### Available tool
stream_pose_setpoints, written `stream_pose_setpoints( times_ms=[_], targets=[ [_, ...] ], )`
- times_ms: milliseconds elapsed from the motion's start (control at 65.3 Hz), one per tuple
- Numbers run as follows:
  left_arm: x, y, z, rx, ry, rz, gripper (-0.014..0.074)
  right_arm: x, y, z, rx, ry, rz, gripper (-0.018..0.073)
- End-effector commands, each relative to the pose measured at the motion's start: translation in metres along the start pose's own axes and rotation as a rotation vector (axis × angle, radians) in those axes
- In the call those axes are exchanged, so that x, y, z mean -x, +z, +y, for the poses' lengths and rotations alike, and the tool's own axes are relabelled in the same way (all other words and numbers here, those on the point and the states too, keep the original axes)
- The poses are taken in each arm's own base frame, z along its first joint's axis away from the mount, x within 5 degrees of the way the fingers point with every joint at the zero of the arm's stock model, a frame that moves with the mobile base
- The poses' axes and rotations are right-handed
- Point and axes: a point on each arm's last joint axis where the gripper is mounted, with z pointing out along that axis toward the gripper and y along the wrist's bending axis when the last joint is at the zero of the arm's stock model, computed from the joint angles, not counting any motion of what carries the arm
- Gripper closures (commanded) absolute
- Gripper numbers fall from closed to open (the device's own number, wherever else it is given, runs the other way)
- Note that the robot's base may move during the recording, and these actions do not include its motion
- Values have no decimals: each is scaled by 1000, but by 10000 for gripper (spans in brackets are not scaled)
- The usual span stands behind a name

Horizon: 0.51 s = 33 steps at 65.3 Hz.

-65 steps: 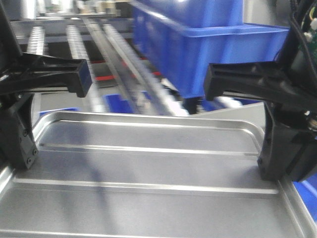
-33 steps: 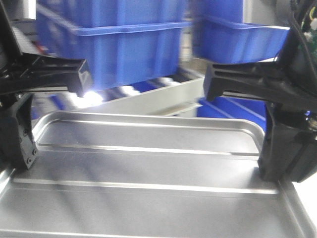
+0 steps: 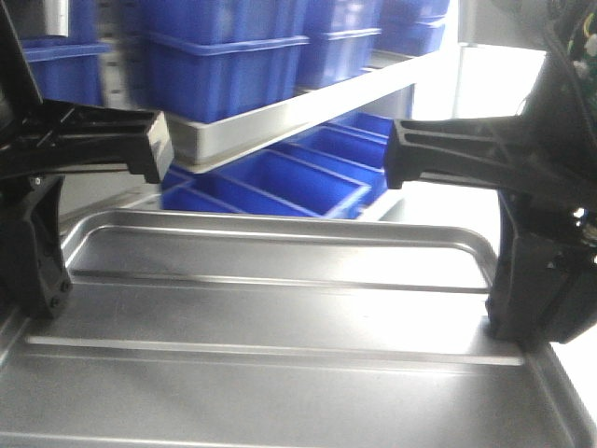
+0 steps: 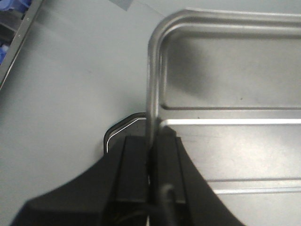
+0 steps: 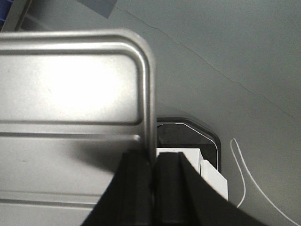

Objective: Grab silver tray and stack on right shelf
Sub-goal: 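Hold the tray level in both grippers while the base turns away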

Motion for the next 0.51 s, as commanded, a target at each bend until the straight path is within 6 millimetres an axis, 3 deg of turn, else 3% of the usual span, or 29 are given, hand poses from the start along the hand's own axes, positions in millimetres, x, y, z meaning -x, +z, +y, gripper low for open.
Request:
stream_pose_setpoints(
  times_ms=[0, 490],
  targets=[
    [3, -12, 3, 10, 24, -38, 697, 7, -11, 1, 14, -24, -52, 500],
    [3, -12, 3, 10, 24, -38, 697, 7, -11, 1, 14, -24, -52, 500]
  ],
)
